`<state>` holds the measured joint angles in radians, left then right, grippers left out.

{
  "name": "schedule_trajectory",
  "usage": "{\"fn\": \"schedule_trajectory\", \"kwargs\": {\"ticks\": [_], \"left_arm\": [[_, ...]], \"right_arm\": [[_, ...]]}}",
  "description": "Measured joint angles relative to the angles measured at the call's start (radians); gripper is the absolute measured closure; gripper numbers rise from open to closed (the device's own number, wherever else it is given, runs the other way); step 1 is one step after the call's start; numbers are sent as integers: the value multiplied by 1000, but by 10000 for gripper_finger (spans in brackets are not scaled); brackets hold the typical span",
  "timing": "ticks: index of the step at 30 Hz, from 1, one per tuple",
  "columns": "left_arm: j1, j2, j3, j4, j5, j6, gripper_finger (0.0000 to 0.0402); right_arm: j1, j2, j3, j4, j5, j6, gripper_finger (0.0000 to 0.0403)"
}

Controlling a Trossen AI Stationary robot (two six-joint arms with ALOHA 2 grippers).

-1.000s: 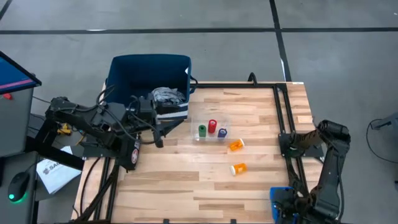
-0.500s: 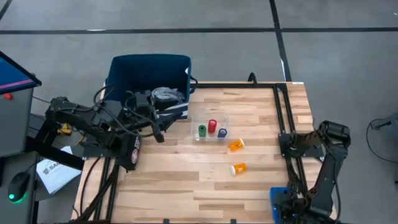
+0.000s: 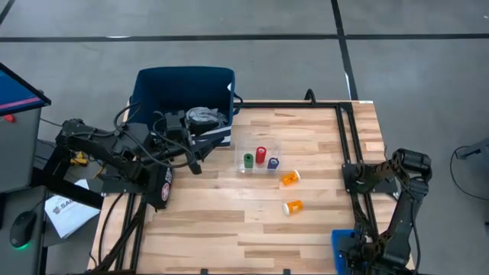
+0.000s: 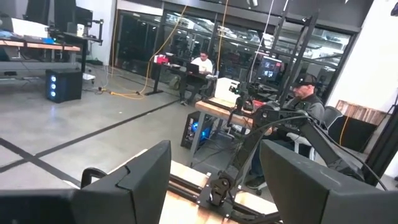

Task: Pick & place medical supplies in basket/bin
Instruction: Put the bottom left orange pill bottle into the blue basket, then put the bottom orange pill bottle into the blue basket

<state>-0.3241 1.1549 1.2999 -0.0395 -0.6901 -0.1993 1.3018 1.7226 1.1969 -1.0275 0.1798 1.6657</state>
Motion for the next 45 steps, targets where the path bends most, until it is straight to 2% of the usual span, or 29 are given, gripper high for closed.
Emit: {"fn": "schedule_trajectory", "kwargs": {"ticks": [6, 12, 15, 20, 23, 26, 28, 32, 36, 42, 45], "left_arm": [[0, 0, 0, 0, 0, 0, 164], [0, 0, 0, -1, 0, 0, 164], [0, 0, 0, -1, 1, 0, 164], [-3, 0, 0, -35, 29, 6, 164], [-17, 0, 0, -100, 70, 24, 164], [-56, 0, 0, -177, 95, 90, 164], [-78, 0, 0, -237, 110, 94, 160], [-123, 0, 0, -336, 120, 88, 144], [-158, 0, 0, -402, 117, 87, 129], [-188, 0, 0, -467, 114, 87, 121], [-200, 0, 0, -482, 117, 87, 120]], "right_arm": [[0, 0, 0, 15, -18, -5, 159], [-12, -39, 11, -20, 4, -16, 156], [-36, -87, 20, -63, 89, -23, 156], [-120, -203, 23, -87, 303, -117, 156], [-210, -259, 23, -108, 341, -214, 151], [-304, -287, 20, -101, 346, -421, 139], [-374, -303, 3, -57, 320, -581, 129], [-524, -316, -64, 24, 143, -854, 105], [-645, -317, -116, 67, 21, -1055, 90], [-773, -299, -163, 156, -51, -1360, 84], [-821, -275, -195, 182, -105, -1427, 83]]}}
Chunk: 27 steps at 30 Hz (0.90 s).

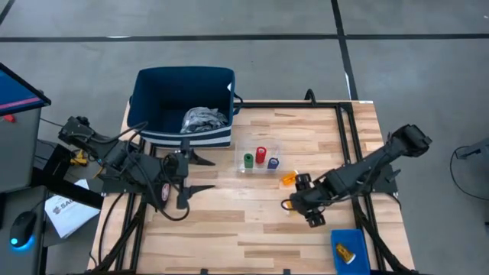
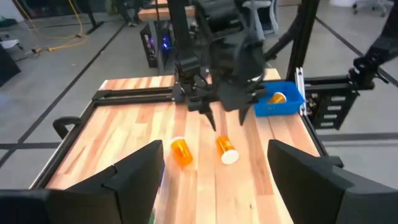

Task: Pick & place medical supplies in basket/bin
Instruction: Put the bottom orange pill bottle into the blue basket

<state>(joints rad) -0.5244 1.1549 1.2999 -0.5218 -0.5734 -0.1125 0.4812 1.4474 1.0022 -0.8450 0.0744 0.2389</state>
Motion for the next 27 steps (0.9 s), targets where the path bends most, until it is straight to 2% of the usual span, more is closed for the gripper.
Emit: {"fn": "schedule_trajectory", "kwargs": {"ticks": [9, 21, 27], "left_arm": [[-8, 0, 0, -13, 3, -1, 120], [-8, 0, 0, -10, 3, -27, 120], [-8, 0, 0, -10, 2, -45, 120]], "right_arm": [[-8, 45, -109, 67, -25, -24, 83], [10, 45, -209, 201, 40, 97, 87], [9, 45, -238, 239, 44, 102, 88]]}}
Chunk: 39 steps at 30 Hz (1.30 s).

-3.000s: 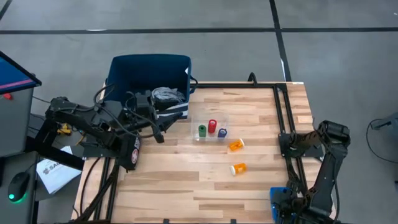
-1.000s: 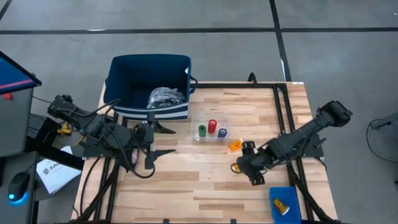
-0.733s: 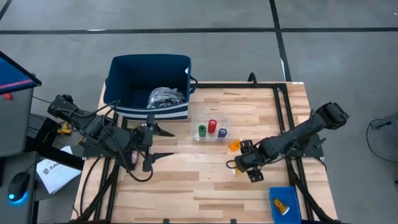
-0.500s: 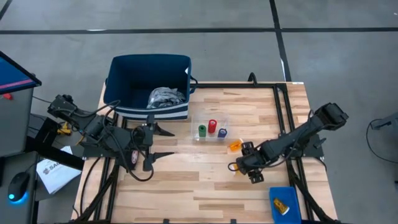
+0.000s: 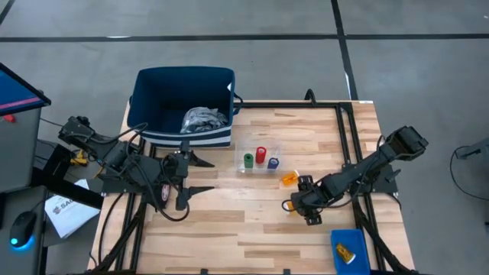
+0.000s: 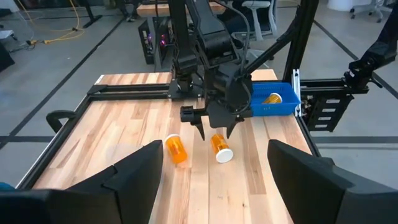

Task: Pick & place medical supplies in basket/bin
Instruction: Put the bottom orange pill bottle into the blue basket

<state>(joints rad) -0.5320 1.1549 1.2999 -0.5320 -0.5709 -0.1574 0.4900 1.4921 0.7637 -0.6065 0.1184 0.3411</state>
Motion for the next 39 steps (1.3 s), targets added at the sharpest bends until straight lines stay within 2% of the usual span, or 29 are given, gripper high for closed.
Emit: {"fn": "schedule_trajectory", "kwargs": {"ticks": [14, 25, 31, 35, 39], "left_arm": [[0, 0, 0, 2, -1, -12, 121], [0, 0, 0, -10, -1, -12, 121], [0, 0, 0, -24, -3, -12, 121], [0, 0, 0, -75, -6, -18, 121], [0, 0, 0, -203, -6, -86, 121]], "right_arm": [[0, 2, -2, 38, 11, 0, 164], [0, -1, 3, 30, -27, 27, 264], [9, -3, 32, -19, -46, 51, 290], [29, 0, 84, -105, -89, 56, 301], [79, 0, 141, -173, -131, 92, 323]]}}
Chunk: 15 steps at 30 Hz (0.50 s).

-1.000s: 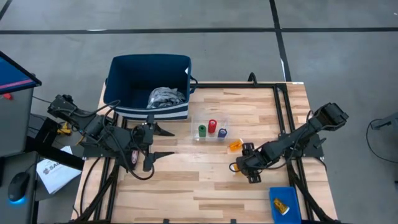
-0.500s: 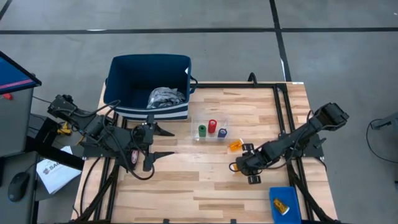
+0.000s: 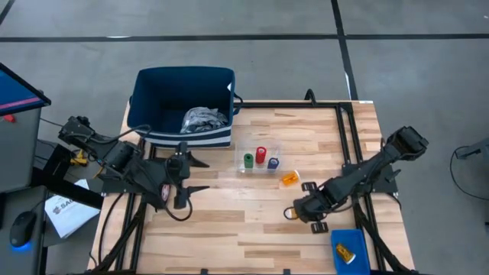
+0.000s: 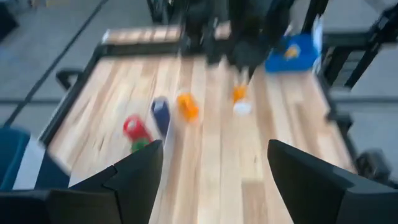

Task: Pick & place medical supplies in basket/bin
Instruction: Put the bottom orange pill bottle into the blue basket

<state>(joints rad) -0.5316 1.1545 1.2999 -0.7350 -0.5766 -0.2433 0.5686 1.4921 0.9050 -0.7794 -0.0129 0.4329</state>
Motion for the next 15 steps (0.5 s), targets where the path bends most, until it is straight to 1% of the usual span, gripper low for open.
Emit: {"fn": "schedule_trajectory", "kwargs": {"ticks": [3, 6, 8, 11, 13, 15], "left_arm": [[0, 0, -2, -81, 0, -43, 121], [-2, -5, -22, -84, 1, -51, 121], [-6, -5, -30, -82, 1, -51, 121], [-6, -6, -47, -69, 7, -51, 121], [-6, -6, -64, -47, 18, -52, 120], [-6, -7, -79, -25, 31, -54, 120]], "right_arm": [[43, -1, 36, -17, -2, 14, 343], [72, -1, 49, -23, 10, 44, 356], [74, -1, 51, -21, 13, 89, 356], [73, -1, 51, -4, 13, 126, 339], [72, -1, 51, 12, 23, 138, 316], [66, -1, 51, 6, 53, 159, 285]]}}
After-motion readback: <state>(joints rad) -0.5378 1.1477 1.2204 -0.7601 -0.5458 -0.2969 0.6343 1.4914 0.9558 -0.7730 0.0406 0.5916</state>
